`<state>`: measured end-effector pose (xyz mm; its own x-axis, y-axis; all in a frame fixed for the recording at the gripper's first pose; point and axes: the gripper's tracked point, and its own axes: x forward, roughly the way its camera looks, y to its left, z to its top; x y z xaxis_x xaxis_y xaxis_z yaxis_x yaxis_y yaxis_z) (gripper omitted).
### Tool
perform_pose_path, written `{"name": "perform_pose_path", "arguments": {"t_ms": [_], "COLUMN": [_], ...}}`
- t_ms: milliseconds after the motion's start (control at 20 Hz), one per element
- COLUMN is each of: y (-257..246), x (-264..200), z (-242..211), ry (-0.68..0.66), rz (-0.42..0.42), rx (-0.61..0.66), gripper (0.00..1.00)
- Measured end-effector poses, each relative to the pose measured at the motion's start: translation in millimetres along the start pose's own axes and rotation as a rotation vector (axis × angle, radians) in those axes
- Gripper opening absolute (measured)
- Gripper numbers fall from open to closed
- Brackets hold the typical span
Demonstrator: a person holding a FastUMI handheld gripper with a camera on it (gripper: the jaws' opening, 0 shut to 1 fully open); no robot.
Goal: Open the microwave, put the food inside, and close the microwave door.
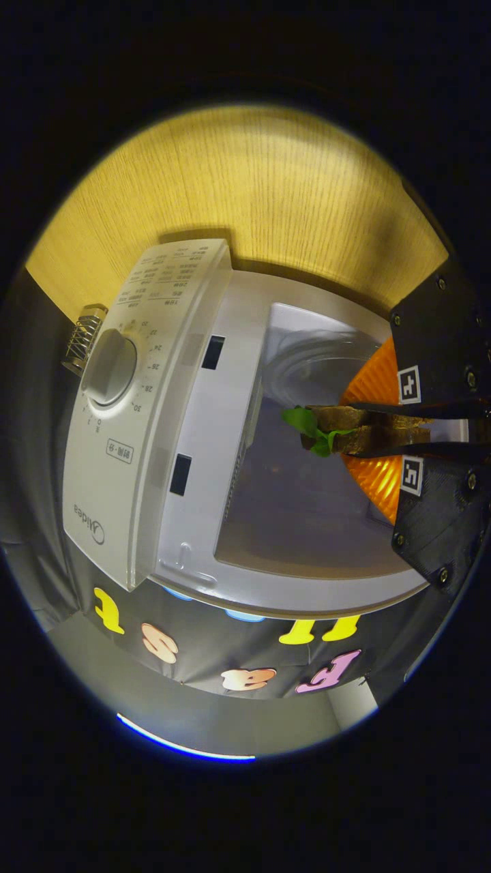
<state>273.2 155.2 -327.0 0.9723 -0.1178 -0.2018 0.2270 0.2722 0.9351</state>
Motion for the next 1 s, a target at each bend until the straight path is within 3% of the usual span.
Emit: {"name": "perform_pose_path", "arguments": {"t_ms": [400,650,900,950,1000], "y": [-3.2,-3.4,4.7,5.2,6.0], "x": [30.0,32.1,18.1,13.9,10.8], "z": [-7.3,-4.1,5.5,9.8,12.4], "ry": [-0.049,-0.044,-0.030,-0.024,-0.021], "rz": [-0.047,-0.078,-0.079,-0.086,-0.085], "rx": [-0.033,-0.119,-0.195,-0.230,-0.262], "gripper": [0.16,0.33,0.40,0.67,0.77]}}
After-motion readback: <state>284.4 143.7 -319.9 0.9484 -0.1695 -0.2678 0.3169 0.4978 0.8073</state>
